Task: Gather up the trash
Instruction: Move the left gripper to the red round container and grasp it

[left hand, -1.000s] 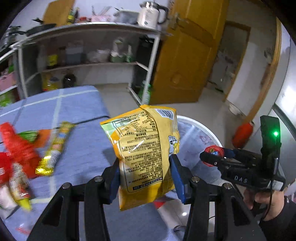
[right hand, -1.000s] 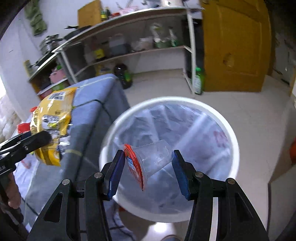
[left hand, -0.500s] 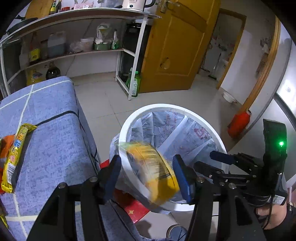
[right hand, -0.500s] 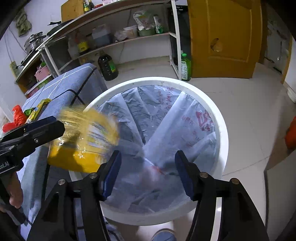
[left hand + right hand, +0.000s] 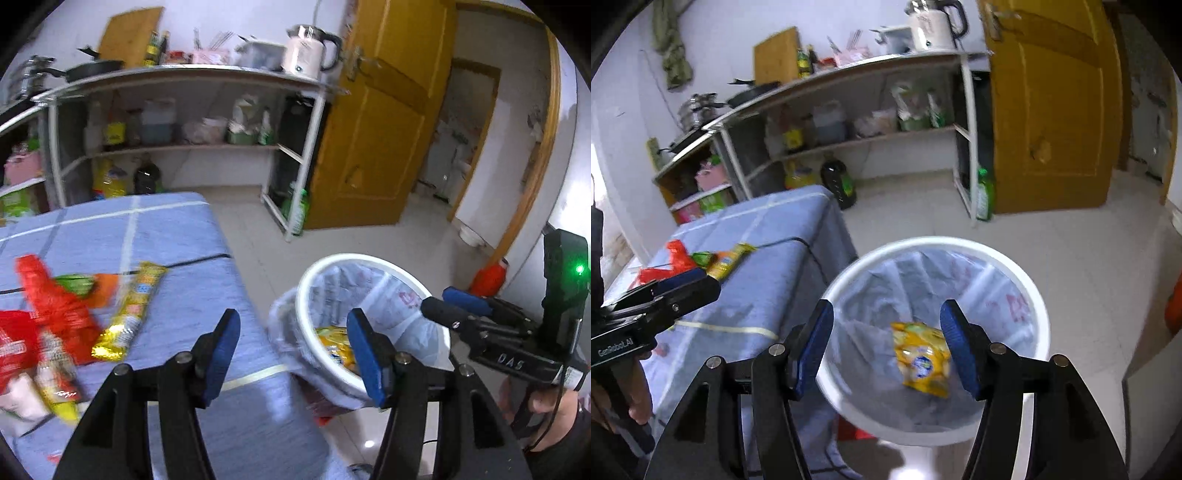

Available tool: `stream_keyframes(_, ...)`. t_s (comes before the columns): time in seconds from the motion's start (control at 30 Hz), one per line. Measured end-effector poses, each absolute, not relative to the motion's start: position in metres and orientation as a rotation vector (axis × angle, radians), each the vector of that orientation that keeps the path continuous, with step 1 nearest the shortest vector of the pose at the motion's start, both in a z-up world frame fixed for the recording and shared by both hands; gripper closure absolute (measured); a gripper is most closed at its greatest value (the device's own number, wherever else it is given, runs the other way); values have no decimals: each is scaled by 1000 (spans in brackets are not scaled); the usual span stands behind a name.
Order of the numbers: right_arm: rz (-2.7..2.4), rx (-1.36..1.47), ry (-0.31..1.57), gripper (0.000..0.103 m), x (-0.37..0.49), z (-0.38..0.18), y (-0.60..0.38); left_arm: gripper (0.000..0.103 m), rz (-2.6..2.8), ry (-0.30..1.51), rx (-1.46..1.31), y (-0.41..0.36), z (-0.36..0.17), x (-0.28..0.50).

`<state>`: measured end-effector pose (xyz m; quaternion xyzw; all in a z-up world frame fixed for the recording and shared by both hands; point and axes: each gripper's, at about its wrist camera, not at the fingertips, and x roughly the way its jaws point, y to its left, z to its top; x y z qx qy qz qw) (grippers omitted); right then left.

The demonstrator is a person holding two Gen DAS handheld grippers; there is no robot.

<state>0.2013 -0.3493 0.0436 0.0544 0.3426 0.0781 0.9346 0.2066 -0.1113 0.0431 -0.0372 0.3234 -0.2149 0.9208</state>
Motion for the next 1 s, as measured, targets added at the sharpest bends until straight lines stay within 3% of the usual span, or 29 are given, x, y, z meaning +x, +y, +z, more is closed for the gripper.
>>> stream_keyframes(0.3,334,92,665,42,192,57,-276,40,-245,610,-86,-26,43,171)
stream_keyframes(0.47,424,45,681,42,194,53,-235,34,-176,633,-94,9,23,156)
stream_keyframes(1.0,547,-8,737,42,212,38,-180,34,-145,798,-162,31,-28,156)
